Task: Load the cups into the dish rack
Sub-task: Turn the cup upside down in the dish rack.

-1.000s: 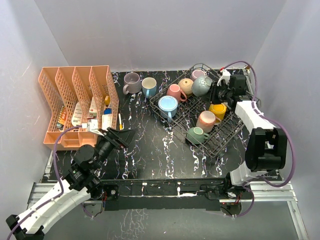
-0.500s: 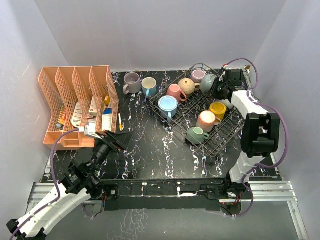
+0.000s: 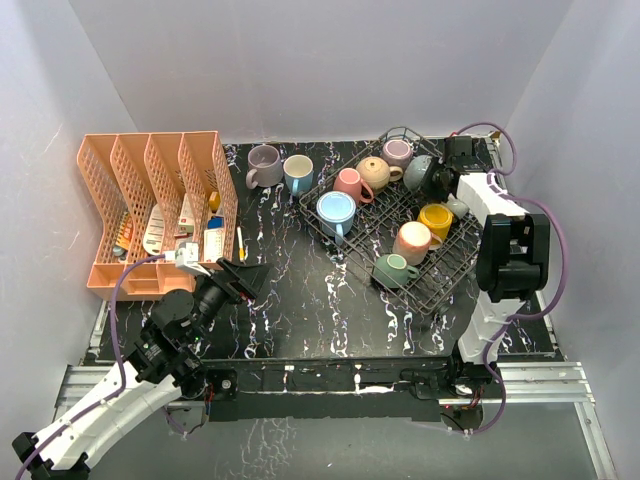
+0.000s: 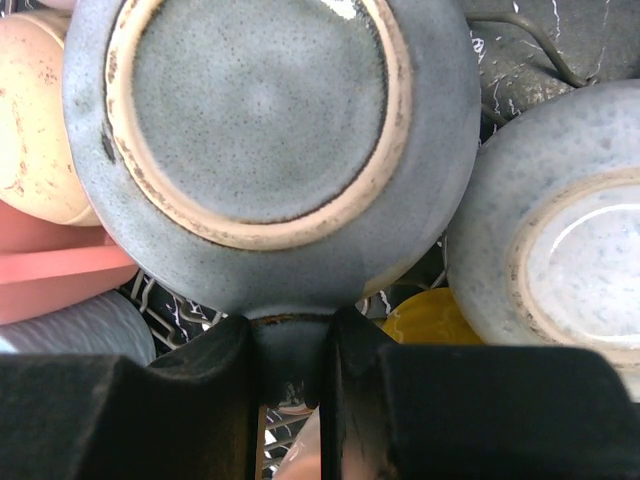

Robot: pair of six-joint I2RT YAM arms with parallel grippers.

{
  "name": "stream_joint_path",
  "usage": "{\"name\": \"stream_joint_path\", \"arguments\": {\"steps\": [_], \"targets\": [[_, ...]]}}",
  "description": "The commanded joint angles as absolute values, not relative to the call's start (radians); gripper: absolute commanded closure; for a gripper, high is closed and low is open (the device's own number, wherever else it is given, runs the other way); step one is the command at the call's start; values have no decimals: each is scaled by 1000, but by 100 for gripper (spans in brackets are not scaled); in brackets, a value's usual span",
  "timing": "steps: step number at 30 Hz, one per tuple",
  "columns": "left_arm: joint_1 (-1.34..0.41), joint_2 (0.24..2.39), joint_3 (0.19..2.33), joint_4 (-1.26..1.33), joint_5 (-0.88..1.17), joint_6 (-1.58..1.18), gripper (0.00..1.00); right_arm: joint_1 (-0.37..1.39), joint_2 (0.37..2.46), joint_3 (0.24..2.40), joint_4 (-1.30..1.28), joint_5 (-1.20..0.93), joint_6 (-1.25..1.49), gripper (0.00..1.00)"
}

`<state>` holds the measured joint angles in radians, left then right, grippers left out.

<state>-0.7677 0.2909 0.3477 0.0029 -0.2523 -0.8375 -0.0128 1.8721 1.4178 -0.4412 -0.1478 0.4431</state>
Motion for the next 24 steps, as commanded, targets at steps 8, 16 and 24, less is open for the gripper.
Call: {"name": "stream_joint_path", "arguments": {"steps": [8, 16, 24], "targets": [[-764, 294, 373, 38, -253, -847, 3, 31, 1895, 1554, -378, -92, 538, 91], [-764, 296, 377, 31, -251, -853, 3, 56, 1940, 1579, -376, -44, 531, 91], [-764, 297, 379, 28, -255, -854, 3, 57, 1981, 1600, -376, 9, 521, 83]]}}
